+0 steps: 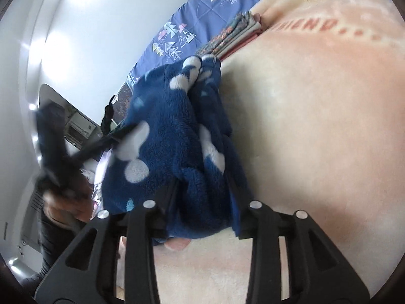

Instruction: Fold small clothes

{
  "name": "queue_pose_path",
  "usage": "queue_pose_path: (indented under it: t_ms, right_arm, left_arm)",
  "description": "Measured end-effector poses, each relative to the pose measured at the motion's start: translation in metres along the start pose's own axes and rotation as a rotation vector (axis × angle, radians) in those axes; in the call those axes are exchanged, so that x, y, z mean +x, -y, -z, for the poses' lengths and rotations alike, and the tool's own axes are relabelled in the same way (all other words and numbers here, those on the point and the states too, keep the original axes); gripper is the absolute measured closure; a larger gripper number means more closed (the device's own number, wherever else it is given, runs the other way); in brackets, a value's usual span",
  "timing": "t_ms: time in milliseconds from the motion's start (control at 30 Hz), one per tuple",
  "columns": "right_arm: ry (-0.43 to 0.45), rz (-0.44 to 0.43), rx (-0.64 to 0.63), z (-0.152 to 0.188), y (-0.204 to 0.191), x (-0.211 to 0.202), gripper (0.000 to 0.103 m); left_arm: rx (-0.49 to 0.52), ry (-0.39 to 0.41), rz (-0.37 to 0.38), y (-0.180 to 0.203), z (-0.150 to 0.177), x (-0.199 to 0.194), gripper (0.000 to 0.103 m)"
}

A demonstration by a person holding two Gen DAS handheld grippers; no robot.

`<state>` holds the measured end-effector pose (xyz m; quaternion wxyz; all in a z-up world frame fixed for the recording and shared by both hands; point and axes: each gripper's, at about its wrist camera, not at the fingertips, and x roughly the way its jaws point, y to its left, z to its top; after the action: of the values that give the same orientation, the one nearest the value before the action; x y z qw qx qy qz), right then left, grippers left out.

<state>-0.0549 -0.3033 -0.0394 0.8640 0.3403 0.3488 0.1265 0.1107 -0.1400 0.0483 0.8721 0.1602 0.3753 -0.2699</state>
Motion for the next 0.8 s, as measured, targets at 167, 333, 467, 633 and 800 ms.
queue_pose_path:
  t_ms: [167,333,467,633,800]
  right_arm:
    - [0.208,0.086,-0.243,-0.008,-0.059,-0.039,0.061]
    - [0.072,0.203,-0.266,-0.008,-0.059,0.018,0.074]
    - [0.049,0.139,-0.177,-0.001,-0.030,0.033,0.074]
    - [0.046,0.145,-0.200,0.003,-0.029,0.030,0.074]
    - [0.045,0.152,-0.208,0.003,-0.031,0.033,0.073]
  left_arm:
    - [0.053,-0.020,0.019,0.018,-0.020,0.017,0.065]
    - [0.044,-0.002,0.023,0.017,-0.019,0.015,0.060]
    - [-0.007,0.079,0.025,0.005,-0.002,-0.027,0.049]
    - [0.008,0.194,-0.024,0.011,0.060,-0.095,0.021]
    - [0.042,0.082,-0.068,0.041,0.116,-0.080,0.019]
